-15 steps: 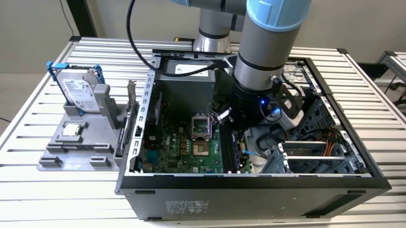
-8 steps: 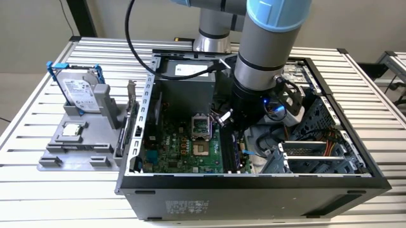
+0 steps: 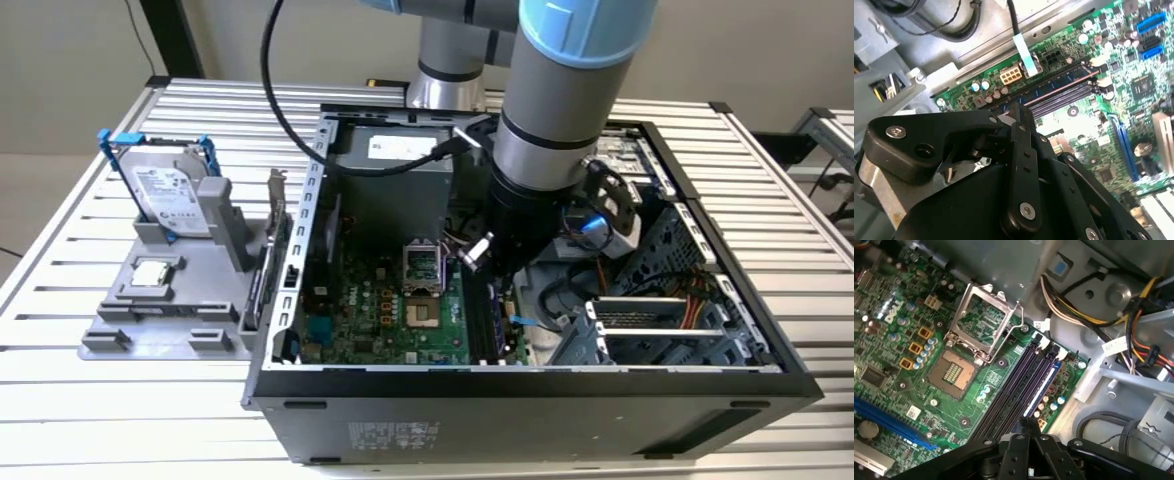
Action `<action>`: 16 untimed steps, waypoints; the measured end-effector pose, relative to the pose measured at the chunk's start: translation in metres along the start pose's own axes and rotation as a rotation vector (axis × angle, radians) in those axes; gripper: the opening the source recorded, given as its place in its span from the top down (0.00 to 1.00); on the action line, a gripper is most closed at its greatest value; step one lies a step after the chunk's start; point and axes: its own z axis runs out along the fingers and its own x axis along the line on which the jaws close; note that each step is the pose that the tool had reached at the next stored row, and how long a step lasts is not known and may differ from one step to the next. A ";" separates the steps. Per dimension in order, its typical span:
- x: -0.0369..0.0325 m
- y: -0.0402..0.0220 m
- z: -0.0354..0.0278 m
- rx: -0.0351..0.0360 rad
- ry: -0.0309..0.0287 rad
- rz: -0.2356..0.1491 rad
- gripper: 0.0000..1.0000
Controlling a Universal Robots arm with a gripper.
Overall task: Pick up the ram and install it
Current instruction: 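Press down the ram until it locks into place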
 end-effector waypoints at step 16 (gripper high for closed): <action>0.0000 0.0000 -0.0002 -0.0087 -0.0020 -0.237 1.00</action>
